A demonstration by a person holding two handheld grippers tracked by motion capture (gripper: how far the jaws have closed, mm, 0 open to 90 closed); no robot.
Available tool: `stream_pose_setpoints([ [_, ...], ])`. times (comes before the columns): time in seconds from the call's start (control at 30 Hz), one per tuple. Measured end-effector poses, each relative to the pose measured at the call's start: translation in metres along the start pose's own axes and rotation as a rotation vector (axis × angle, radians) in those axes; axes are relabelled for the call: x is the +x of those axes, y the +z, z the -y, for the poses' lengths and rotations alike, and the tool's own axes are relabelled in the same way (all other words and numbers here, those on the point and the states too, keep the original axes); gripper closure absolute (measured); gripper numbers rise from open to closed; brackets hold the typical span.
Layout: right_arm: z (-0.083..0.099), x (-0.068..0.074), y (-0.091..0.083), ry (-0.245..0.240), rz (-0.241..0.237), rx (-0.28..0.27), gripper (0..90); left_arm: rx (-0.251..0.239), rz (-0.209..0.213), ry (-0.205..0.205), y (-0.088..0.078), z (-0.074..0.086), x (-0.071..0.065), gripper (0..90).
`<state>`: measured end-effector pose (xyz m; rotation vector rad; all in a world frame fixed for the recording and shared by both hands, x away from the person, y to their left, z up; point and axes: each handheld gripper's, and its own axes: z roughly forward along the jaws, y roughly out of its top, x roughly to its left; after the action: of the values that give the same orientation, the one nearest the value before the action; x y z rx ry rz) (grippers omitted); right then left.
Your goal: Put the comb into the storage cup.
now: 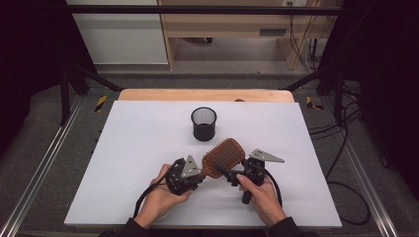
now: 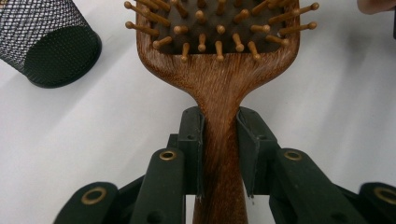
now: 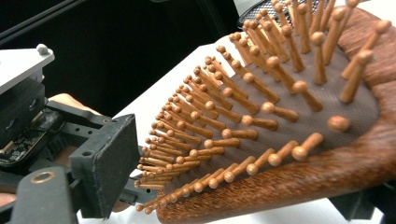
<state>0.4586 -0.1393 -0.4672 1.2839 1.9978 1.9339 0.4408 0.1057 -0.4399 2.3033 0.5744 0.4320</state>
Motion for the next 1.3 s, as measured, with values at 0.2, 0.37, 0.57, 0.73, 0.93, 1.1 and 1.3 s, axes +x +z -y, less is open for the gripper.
stream_pose_setpoints([
  [0.2, -0.001, 0.0, -0.001, 0.013, -0.002, -0.005, 17.7, -0.005, -0.007, 0.003, -0.001, 0.0, -0.001, 72.7],
  [0.37, -0.002, 0.0, -0.002, 0.021, -0.004, -0.011, 18.5, -0.007, -0.01, 0.006, -0.001, 0.0, -0.001, 72.8],
  [0.57, -0.003, -0.001, -0.003, 0.03, -0.006, -0.02, 19.6, -0.012, -0.012, 0.011, -0.001, -0.001, -0.002, 72.8],
  [0.73, -0.006, -0.004, -0.007, 0.049, 0.002, -0.052, 19.6, -0.015, -0.014, 0.021, -0.001, -0.001, -0.004, 72.7],
  [0.93, -0.01, -0.004, -0.009, 0.07, -0.004, -0.073, 22.2, -0.026, -0.018, 0.025, -0.002, -0.002, -0.004, 72.7],
  [1.1, -0.012, -0.004, -0.01, 0.07, -0.009, -0.076, 22.6, -0.033, -0.019, 0.026, -0.003, -0.002, -0.004, 72.7],
  [1.3, -0.015, -0.005, -0.012, 0.073, -0.007, -0.086, 23.0, -0.035, -0.021, 0.029, -0.003, -0.001, -0.004, 72.8],
])
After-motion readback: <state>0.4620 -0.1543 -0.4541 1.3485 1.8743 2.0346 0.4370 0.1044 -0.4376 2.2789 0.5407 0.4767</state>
